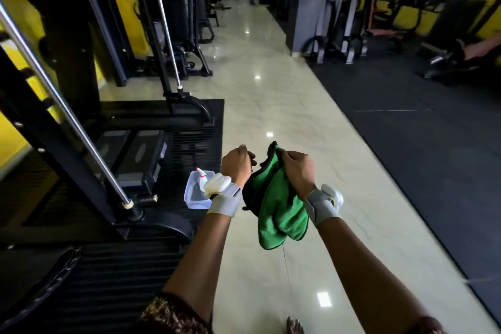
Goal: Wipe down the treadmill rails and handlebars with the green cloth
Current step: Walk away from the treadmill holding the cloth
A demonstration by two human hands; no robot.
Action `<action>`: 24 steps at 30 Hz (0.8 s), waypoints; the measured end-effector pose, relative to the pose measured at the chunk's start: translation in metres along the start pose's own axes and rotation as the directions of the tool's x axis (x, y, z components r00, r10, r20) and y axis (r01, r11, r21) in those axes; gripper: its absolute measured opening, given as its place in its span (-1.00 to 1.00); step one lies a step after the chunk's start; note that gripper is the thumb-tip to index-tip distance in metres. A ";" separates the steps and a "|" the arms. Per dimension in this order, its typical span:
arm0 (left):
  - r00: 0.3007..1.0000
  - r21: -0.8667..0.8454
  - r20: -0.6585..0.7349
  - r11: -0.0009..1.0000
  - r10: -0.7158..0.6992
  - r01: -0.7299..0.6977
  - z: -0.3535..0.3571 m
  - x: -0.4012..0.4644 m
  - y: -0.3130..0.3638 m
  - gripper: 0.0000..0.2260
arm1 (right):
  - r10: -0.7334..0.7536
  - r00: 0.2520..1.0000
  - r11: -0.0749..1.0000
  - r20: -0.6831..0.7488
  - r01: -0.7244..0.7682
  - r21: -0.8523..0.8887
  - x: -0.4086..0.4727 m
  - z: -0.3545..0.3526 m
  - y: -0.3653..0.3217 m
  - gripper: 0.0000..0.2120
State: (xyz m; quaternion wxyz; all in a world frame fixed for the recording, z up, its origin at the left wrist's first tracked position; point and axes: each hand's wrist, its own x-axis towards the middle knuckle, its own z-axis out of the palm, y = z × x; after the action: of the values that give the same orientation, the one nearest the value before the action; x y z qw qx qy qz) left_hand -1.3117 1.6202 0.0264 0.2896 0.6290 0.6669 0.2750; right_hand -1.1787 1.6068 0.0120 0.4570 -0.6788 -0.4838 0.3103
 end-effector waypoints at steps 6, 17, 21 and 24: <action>0.964 -0.132 -0.161 0.972 -0.214 0.194 0.024 0.101 0.051 -0.70 | -0.031 0.988 0.997 0.151 0.040 -0.059 0.146 0.005 0.000 -0.62; 0.856 -0.324 -0.203 0.858 -0.475 0.399 0.073 0.280 -0.004 -0.57 | -0.042 0.923 0.995 0.383 0.076 -0.072 0.334 0.084 0.014 -0.59; 0.841 -0.345 -0.240 0.852 -0.485 0.393 0.062 0.351 -0.013 -0.61 | -0.038 0.906 0.996 0.422 0.067 -0.053 0.393 0.135 0.011 -0.54; 0.803 -0.413 -0.257 0.812 -0.538 0.412 0.049 0.403 -0.030 -0.62 | -0.033 0.883 0.993 0.468 0.083 -0.085 0.437 0.180 0.003 -0.54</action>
State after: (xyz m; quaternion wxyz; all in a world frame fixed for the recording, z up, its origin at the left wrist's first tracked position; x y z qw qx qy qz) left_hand -1.3128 2.0211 -0.0451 0.3252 0.3177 0.7891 0.4131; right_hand -1.1850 2.0750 -0.0513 0.3010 -0.5923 -0.6147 0.4251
